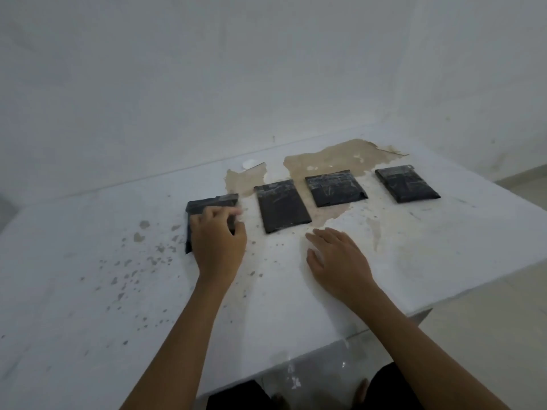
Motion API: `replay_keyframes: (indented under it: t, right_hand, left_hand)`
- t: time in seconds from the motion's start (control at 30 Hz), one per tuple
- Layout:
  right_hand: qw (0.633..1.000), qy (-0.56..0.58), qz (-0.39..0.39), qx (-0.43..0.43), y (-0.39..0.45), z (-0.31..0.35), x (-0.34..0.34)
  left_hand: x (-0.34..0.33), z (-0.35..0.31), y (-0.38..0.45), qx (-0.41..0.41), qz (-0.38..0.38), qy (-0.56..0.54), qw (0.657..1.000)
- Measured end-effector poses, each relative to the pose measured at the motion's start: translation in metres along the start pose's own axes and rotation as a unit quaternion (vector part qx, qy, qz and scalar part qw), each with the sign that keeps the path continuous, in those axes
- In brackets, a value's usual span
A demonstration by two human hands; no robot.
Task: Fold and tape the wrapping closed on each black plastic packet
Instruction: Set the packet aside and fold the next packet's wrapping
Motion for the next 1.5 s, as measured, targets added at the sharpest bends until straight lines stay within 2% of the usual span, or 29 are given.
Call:
replay_keyframes:
  t: [0.1,0.2,0.3,0.4,0.47,0.53,0.63,0.77,0.87,0.93,1.0,1.13,1.27,1.43,1.5]
  right_hand:
    - [0.998,0.033,0.029,0.039,0.001,0.035,-0.017]
    - [0.998,0.034,0.028,0.033,-0.002,0.041,-0.027]
    - [0.999,0.034,0.024,0.032,-0.003,0.039,-0.028]
    - [0.999,0.034,0.027,0.032,-0.004,0.041,-0.027]
    - [0.999,0.035,0.025,0.029,-0.005,0.042,-0.026]
    - [0.999,0.038,0.023,0.025,-0.005,0.043,-0.025]
    - [0.999,0.042,0.021,0.024,-0.005,0.042,-0.024]
    - [0.998,0.056,0.019,0.024,-0.007,0.041,-0.024]
    - [0.995,0.094,0.012,0.028,-0.005,0.042,-0.020]
    - [0.975,0.220,0.006,-0.027,-0.001,0.034,-0.007]
    - [0.928,0.364,0.006,-0.084,0.002,0.024,0.005]
    - [0.855,0.504,-0.014,-0.118,0.007,0.012,0.029]
    - [0.845,0.512,-0.025,-0.154,0.002,-0.004,0.043]
    - [0.808,0.549,-0.052,-0.208,-0.013,-0.026,0.041]
    - [0.787,0.566,-0.074,-0.233,-0.016,-0.034,0.040]
  left_hand:
    - [0.017,0.046,-0.002,0.113,-0.009,0.057,0.992]
    - [0.015,0.082,0.005,0.239,0.068,0.053,0.967]
    - [0.000,0.101,0.012,0.296,0.155,0.039,0.942]
    - [-0.015,0.116,0.021,0.308,0.193,0.047,0.930]
    - [-0.019,0.119,0.025,0.304,0.184,0.031,0.934]
    - [-0.019,0.116,0.026,0.302,0.156,-0.036,0.940]
    - [-0.013,0.105,0.021,0.317,0.105,-0.165,0.928]
    - [-0.002,0.087,0.007,0.325,0.054,-0.324,0.887]
    - [0.001,0.068,-0.010,0.319,0.053,-0.394,0.860]
    - [-0.003,0.051,-0.020,0.302,0.081,-0.423,0.851]
    - [-0.011,0.032,-0.032,0.277,0.126,-0.439,0.846]
    - [-0.031,-0.014,-0.056,0.239,0.214,-0.466,0.825]
    - [-0.055,-0.054,-0.072,0.260,0.269,-0.500,0.781]
    - [-0.072,-0.082,-0.076,0.276,0.249,-0.447,0.814]
    - [-0.075,-0.092,-0.076,0.272,0.234,-0.455,0.815]
Point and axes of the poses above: each hand's wrist, its own y-axis towards the middle knuckle, its own x-axis out of the back of the hand, z = x × y, the point moved 9 cm from there along y, towards the middle knuckle, and after that the axes turned 1 degree about -x, right-handed, at the moved point
